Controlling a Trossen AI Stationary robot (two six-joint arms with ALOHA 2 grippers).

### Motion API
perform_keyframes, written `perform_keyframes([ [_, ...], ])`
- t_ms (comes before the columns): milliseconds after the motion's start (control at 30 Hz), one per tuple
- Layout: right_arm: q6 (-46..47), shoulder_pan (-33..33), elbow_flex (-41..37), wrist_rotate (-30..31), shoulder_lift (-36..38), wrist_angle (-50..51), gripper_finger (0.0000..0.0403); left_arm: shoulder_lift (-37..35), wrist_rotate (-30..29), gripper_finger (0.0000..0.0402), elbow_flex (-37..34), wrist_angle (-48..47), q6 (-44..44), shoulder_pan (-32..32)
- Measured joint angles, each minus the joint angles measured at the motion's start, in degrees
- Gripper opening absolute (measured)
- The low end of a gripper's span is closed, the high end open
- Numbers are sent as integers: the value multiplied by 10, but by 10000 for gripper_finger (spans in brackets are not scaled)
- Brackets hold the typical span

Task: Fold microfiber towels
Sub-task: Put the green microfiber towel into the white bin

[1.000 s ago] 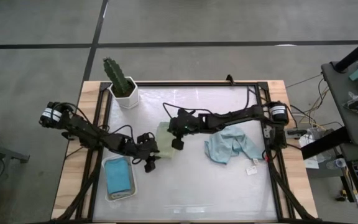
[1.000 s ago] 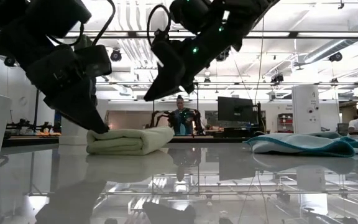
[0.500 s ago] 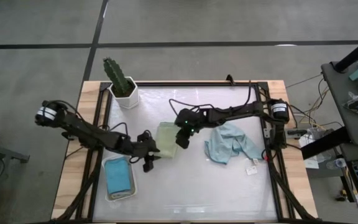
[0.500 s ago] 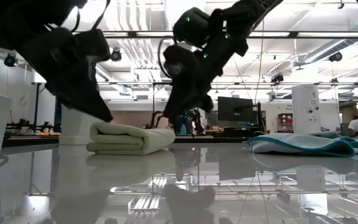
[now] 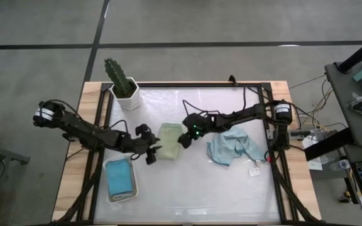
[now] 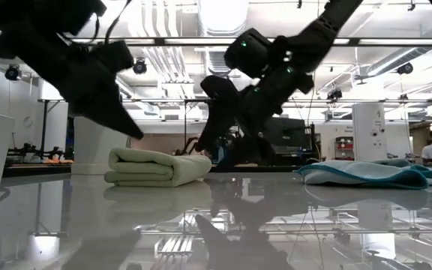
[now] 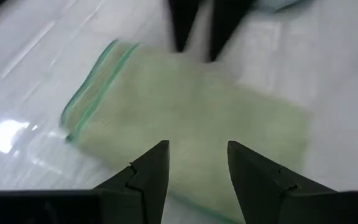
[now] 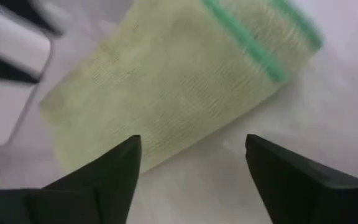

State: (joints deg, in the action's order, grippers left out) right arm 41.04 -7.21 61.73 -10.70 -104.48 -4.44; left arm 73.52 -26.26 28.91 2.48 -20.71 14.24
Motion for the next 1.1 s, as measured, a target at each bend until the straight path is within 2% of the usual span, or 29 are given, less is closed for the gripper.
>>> perform_keyframes([
  [133,35,8,-30,-1,-19,-86,300,20,-4,148,-12,0,-26,-11],
  [267,55,13,-31,0,-47,-148,306,49,2,148,-12,1,-30,-11],
  [567,14,22,33,-14,-100,-169,305,107,7,148,-7,5,-61,-11],
  [700,2,25,49,-12,-109,-169,288,112,14,148,-3,4,-62,-11],
  [833,-9,25,48,-1,-107,-173,228,107,22,148,3,-2,-60,-11],
  [1100,-47,31,47,-5,-105,-191,36,42,51,148,13,-36,-59,-10],
])
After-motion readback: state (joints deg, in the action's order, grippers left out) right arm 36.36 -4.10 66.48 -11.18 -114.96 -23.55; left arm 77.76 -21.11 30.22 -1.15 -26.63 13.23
